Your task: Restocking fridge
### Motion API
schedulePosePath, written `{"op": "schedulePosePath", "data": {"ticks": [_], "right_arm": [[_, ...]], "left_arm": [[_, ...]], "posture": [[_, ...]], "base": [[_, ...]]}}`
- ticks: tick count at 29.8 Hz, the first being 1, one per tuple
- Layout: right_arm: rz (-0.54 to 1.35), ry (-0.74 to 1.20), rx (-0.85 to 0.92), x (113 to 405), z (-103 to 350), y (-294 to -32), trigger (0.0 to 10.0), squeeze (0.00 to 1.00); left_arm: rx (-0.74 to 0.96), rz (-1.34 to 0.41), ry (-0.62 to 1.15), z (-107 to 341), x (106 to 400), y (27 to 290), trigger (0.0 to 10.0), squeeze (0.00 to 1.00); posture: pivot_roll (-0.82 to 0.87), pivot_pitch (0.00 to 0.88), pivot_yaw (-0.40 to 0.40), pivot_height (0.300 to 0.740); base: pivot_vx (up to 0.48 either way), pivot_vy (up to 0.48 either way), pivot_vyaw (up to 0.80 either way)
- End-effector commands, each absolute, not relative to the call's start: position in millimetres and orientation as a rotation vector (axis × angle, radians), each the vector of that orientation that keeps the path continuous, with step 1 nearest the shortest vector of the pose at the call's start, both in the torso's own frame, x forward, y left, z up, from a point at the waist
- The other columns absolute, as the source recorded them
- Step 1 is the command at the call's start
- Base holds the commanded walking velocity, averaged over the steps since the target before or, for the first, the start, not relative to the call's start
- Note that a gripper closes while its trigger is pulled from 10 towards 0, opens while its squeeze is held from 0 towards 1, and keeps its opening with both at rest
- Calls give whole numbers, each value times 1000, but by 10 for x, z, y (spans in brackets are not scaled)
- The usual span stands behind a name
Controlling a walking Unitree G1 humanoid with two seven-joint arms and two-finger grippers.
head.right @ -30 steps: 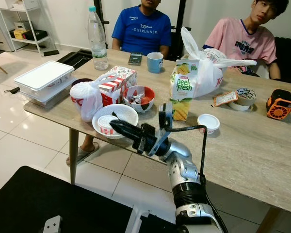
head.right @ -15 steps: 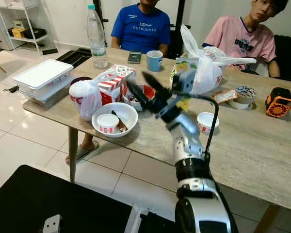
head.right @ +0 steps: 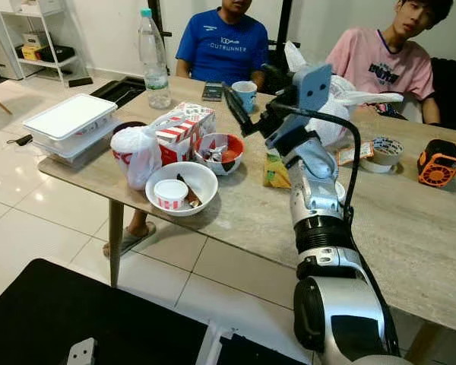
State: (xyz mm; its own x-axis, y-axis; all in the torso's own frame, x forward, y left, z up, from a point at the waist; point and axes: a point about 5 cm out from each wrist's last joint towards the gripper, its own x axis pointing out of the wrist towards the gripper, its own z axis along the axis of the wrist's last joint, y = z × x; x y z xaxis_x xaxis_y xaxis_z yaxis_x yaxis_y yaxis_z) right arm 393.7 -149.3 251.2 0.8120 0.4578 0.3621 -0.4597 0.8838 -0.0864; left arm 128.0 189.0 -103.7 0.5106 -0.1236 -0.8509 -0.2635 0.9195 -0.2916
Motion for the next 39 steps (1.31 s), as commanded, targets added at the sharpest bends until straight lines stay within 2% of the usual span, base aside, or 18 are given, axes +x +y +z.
{"op": "schedulePosePath", "data": {"ticks": [1,2,4,5,6,7,11,14,19,21,24,39], "right_arm": [[433,-366,-30,3984,2548,-1548,10000,1000],[358,-329,-54,4027,2534,-1654,10000,1000],[333,-317,-64,4038,2527,-1686,10000,1000],[299,-303,-66,4051,2515,-1734,10000,82],[299,-303,-66,4051,2515,-1734,10000,82],[249,-281,-86,4068,2495,-1810,10000,0],[213,-263,-109,4080,2489,-1881,10000,0],[240,-217,-212,4099,2490,-1919,10000,0],[250,-204,-258,4115,2559,-1958,10000,0],[245,-161,-362,4129,2618,-2035,10000,0],[244,-139,-397,4132,2619,-2063,10000,0],[389,-46,-472,4115,2433,-1962,10000,0]], "left_arm": [[-430,89,1062,-1063,1218,1846,10000,0],[-425,82,1069,-1068,1205,1835,10000,0],[-423,81,1070,-1068,1204,1834,10000,0],[-431,88,1063,-1065,1211,1837,10000,0],[-431,88,1063,-1065,1211,1837,10000,0],[-432,89,1062,-1066,1207,1839,10000,0],[-427,85,1068,-1070,1197,1837,10000,0],[-431,86,1066,-1072,1191,1829,10000,0],[-429,84,1072,-1078,1172,1822,10000,0],[-433,88,1073,-1083,1156,1820,10000,0],[-437,93,1075,-1087,1143,1816,10000,0],[-442,91,1073,-1088,1145,1796,10000,0]], "posture": [[-12,0,-9,740],[-7,0,-11,740],[-7,0,-11,740],[-6,0,-13,740],[-6,0,-13,740],[-8,0,-13,740],[-9,0,-15,740],[-10,0,-17,740],[-7,0,-19,740],[-5,0,-26,740],[-11,0,-29,740],[-16,0,-27,740]], "base": [[0,0,0],[0,0,0],[0,0,0],[0,0,0],[0,0,0],[0,0,0],[0,0,0],[0,0,0],[0,0,0],[0,0,0],[0,0,0],[0,0,0]]}}
